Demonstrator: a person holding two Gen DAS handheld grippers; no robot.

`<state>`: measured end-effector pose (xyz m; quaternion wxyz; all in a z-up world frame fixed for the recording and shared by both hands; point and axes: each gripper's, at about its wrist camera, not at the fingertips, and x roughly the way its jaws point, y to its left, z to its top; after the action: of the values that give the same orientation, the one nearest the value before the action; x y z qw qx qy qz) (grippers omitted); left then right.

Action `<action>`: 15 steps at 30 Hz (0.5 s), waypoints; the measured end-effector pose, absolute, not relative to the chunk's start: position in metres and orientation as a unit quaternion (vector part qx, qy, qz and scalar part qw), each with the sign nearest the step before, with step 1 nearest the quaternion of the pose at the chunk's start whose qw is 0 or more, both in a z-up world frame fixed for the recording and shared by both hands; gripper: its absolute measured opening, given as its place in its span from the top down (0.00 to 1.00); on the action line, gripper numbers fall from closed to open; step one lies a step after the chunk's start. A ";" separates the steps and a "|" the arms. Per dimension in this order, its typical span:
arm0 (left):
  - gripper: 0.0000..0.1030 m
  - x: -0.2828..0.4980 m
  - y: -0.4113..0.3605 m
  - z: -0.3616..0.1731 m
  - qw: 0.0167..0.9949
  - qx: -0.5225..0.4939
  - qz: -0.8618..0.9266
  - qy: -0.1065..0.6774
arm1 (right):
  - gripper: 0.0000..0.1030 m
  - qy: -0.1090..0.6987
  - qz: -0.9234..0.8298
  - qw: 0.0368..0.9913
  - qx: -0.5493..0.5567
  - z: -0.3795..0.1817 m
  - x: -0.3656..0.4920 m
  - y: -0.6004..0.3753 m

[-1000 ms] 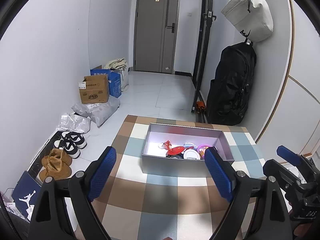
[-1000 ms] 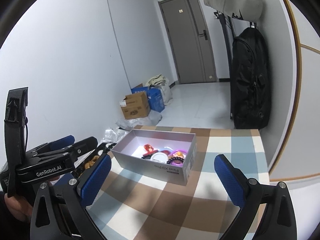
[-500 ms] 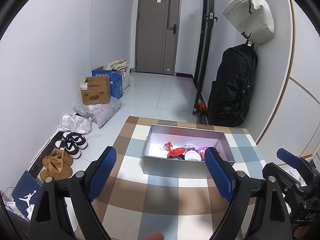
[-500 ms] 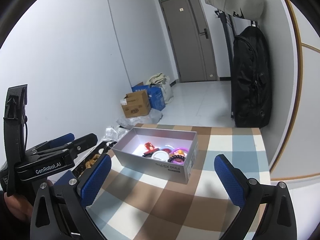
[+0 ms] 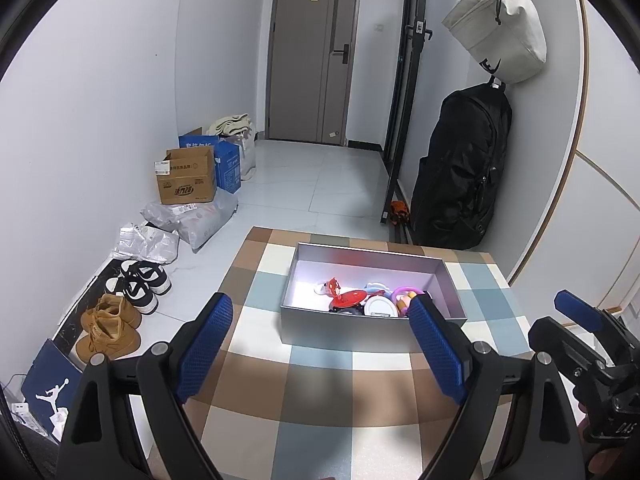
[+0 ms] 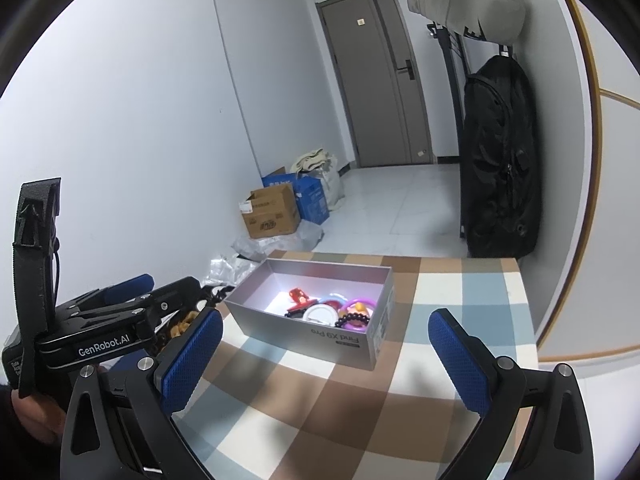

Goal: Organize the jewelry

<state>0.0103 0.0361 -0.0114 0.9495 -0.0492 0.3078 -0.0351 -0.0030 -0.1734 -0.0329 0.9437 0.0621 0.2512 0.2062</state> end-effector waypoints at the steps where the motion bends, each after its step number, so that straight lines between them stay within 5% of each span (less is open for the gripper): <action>1: 0.16 0.010 0.036 -0.012 0.949 -0.051 -0.037 0.308 | 0.00 0.252 0.205 0.944 0.062 -0.033 -0.003 -0.174; 15: 0.16 0.012 0.035 -0.012 0.948 -0.050 -0.037 0.312 | 0.00 0.250 0.204 0.945 0.058 -0.032 -0.003 -0.173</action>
<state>0.0118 0.0350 -0.0119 0.9481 -0.0503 0.3117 -0.0367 -0.0031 -0.1729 -0.0323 0.9447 0.0585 0.2503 0.2036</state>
